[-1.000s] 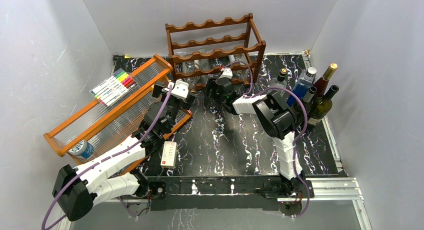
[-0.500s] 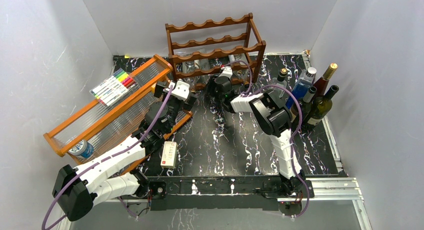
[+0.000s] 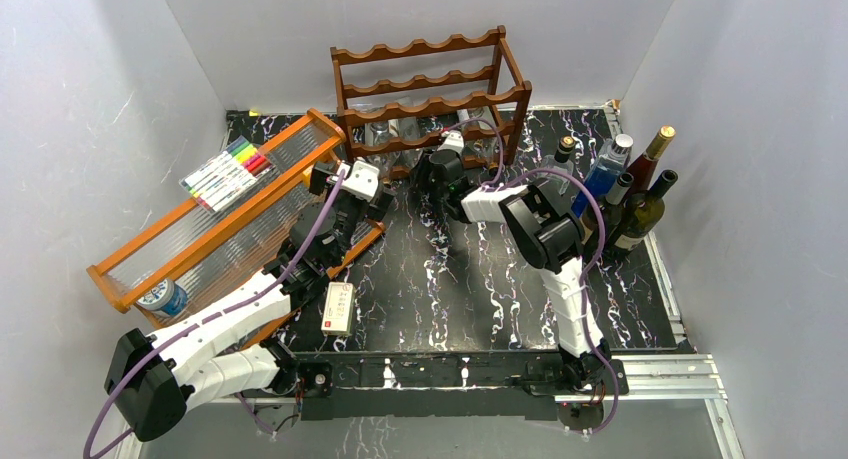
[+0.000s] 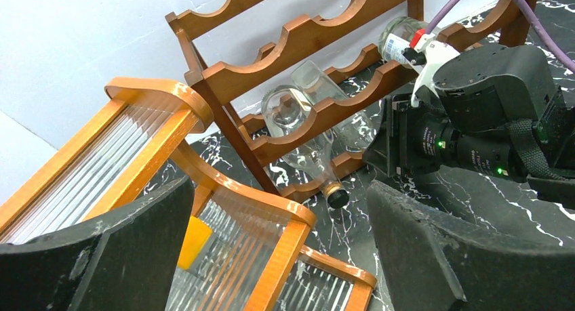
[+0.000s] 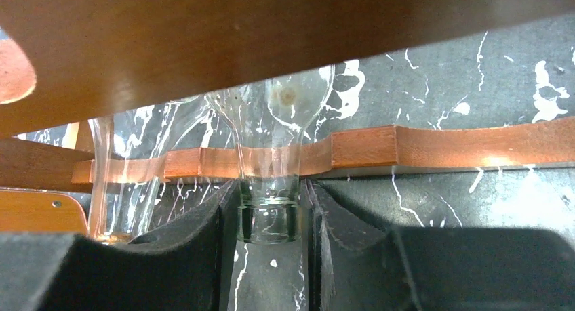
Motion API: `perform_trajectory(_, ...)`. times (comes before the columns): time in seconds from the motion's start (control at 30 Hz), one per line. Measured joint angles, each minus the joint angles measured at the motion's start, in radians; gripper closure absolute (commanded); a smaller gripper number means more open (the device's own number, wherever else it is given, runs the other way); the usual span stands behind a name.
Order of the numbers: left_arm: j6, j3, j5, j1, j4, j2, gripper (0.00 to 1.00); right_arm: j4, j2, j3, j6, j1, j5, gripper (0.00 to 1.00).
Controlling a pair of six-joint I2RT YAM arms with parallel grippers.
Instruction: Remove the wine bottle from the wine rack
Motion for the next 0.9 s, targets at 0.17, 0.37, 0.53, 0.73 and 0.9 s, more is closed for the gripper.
perform_trajectory(0.17, -0.012, 0.002, 0.011, 0.0, -0.006, 0.0, 0.02, -0.027, -0.07, -0.066, 0.019, -0.002, -0.034, 0.92)
perform_trajectory(0.37, -0.023, 0.002, 0.019, 0.0, -0.014, 0.006, 0.02, -0.098, -0.21, -0.157, 0.041, -0.008, -0.103, 0.96)
perform_trajectory(0.53, -0.027, 0.003, 0.019, 0.0, -0.021, 0.016, 0.02, -0.121, -0.317, -0.271, 0.055, -0.011, -0.137, 1.0)
perform_trajectory(0.73, -0.035, 0.003, 0.021, 0.0, -0.026, 0.023, 0.02, -0.139, -0.414, -0.371, 0.062, -0.011, -0.169, 1.0)
perform_trajectory(0.9, -0.042, 0.003, 0.021, 0.0, -0.027, 0.028, 0.02, -0.18, -0.492, -0.422, 0.061, -0.011, -0.185, 1.0)
